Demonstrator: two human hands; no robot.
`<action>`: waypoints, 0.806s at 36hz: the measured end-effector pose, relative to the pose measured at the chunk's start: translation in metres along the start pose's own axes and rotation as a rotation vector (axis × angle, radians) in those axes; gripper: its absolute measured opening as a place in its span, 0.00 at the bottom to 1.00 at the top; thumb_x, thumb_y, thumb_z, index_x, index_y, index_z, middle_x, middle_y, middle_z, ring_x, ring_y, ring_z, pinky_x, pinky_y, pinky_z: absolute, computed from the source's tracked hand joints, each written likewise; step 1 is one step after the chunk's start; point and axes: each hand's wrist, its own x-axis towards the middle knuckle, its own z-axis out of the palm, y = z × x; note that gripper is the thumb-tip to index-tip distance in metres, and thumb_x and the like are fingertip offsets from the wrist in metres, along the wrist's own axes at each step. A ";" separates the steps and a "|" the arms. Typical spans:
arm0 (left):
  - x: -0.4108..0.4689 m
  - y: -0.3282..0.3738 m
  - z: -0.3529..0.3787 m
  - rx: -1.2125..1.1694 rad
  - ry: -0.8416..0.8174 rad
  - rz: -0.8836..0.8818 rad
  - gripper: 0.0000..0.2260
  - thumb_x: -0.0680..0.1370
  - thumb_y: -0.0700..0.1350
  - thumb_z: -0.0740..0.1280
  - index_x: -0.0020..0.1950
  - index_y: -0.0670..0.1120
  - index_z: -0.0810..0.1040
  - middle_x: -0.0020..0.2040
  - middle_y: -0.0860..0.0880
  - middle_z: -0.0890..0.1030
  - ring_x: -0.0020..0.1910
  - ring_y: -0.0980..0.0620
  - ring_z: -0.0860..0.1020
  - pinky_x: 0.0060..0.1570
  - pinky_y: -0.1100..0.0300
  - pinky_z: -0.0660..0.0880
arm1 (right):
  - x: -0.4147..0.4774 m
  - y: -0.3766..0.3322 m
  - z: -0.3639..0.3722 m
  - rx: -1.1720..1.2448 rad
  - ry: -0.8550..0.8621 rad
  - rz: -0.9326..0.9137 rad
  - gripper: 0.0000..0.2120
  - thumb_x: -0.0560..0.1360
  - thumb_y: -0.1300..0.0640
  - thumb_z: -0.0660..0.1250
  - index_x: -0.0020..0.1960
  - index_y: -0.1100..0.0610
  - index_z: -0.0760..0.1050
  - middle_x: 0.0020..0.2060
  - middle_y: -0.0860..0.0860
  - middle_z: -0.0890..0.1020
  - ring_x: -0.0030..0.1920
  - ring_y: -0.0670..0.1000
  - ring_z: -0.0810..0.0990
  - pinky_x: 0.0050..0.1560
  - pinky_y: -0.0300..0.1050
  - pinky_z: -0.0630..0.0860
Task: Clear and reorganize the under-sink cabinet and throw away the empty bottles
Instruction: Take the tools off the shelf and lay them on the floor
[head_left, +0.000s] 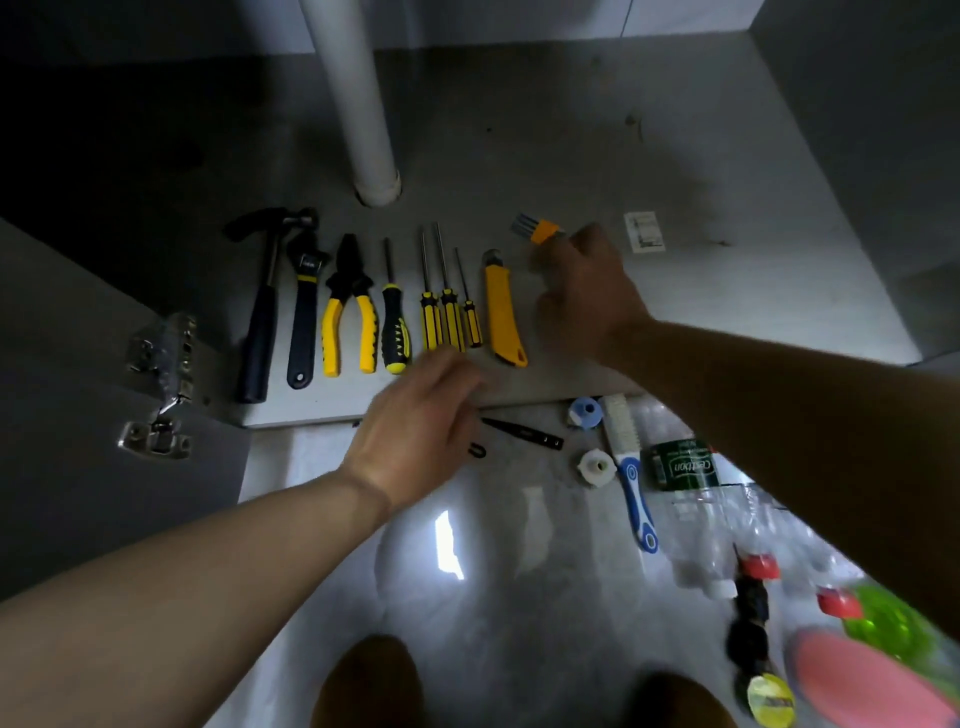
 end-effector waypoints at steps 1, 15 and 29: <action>0.010 0.000 -0.001 0.024 0.045 -0.021 0.13 0.77 0.37 0.64 0.60 0.46 0.78 0.55 0.48 0.75 0.54 0.47 0.74 0.48 0.51 0.75 | 0.008 0.000 -0.001 -0.030 -0.047 0.004 0.24 0.73 0.60 0.67 0.68 0.56 0.70 0.64 0.61 0.66 0.62 0.63 0.70 0.55 0.50 0.75; 0.079 0.026 0.022 0.343 -0.024 -0.185 0.21 0.78 0.60 0.63 0.69 0.57 0.75 0.61 0.48 0.77 0.65 0.43 0.68 0.62 0.49 0.64 | 0.032 -0.001 -0.005 -0.349 -0.141 0.014 0.27 0.78 0.53 0.64 0.75 0.53 0.63 0.67 0.60 0.70 0.67 0.64 0.69 0.63 0.60 0.72; 0.029 0.026 0.004 -0.052 0.013 0.021 0.07 0.77 0.35 0.65 0.51 0.46 0.75 0.52 0.49 0.72 0.48 0.49 0.71 0.42 0.52 0.73 | -0.047 0.028 -0.013 0.070 -0.123 0.272 0.10 0.76 0.58 0.66 0.55 0.59 0.72 0.46 0.57 0.79 0.47 0.58 0.78 0.42 0.46 0.70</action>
